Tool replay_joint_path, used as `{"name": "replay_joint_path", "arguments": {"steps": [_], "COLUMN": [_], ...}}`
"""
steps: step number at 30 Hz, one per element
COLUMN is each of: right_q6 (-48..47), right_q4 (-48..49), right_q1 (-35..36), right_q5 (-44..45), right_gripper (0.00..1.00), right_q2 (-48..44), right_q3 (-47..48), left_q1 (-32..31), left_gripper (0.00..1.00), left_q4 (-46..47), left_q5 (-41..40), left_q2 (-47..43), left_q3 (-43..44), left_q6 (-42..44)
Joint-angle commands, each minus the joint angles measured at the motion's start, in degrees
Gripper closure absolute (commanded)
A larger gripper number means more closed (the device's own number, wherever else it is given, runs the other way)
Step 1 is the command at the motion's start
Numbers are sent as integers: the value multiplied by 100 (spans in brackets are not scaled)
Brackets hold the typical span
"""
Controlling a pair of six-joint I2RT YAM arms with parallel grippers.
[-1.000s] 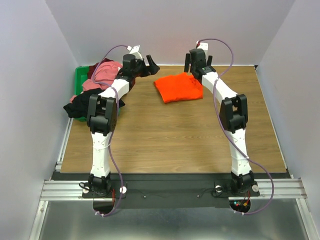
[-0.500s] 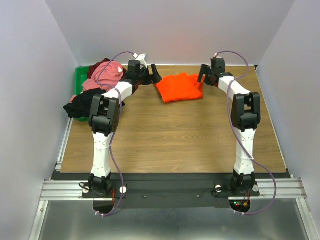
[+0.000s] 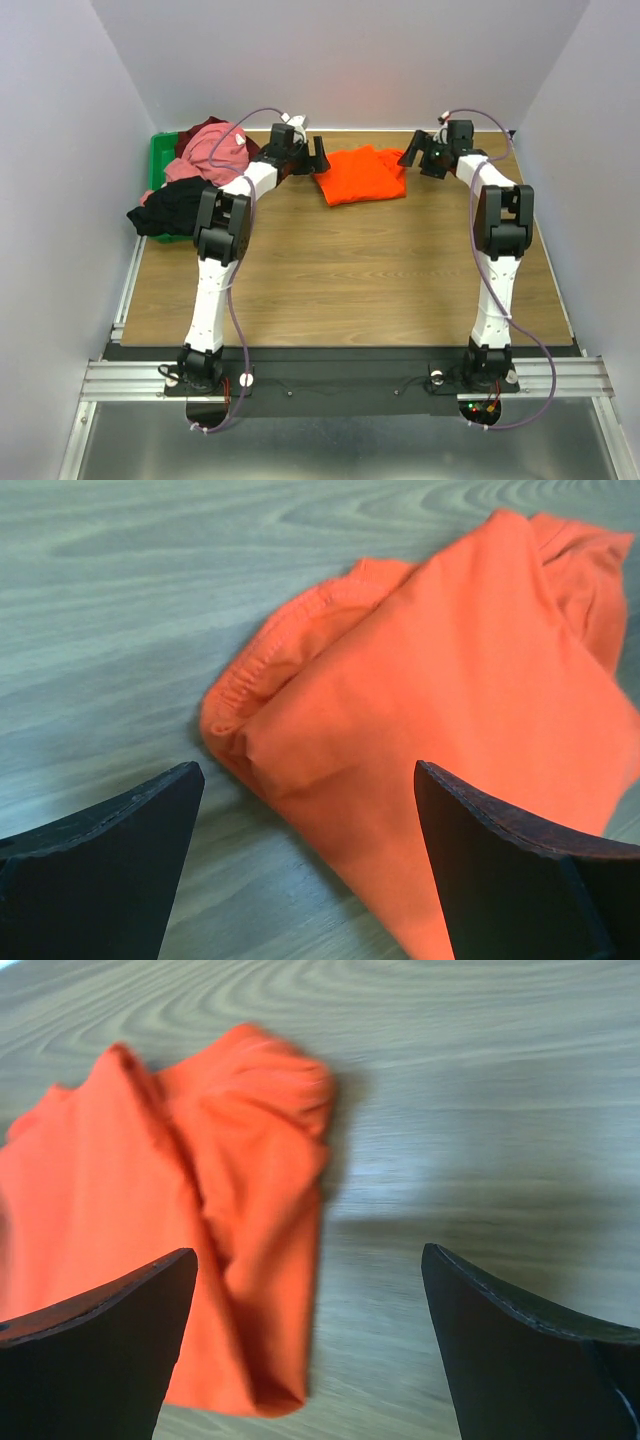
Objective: Fold and stack the t-shirts
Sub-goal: Fold the tshirt, then neatly place the folded tshirt to the corner
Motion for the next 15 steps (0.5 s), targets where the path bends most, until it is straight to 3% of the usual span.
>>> {"name": "replay_joint_path", "arguments": {"steps": [1, 15], "right_q6": [-6, -182], "right_q4": [253, 191], "right_q1": [89, 431], "right_q5": [-816, -1141], "right_gripper": [0, 0], "right_q2": [184, 457], "right_q3": [243, 182], "left_q1": [-160, -502], "left_gripper": [1, 1], "left_q4": [-289, -509], "left_q5": [-147, 125], "left_q2": [39, 496], "left_q3": [457, 1099], "left_q6": [210, 368]}}
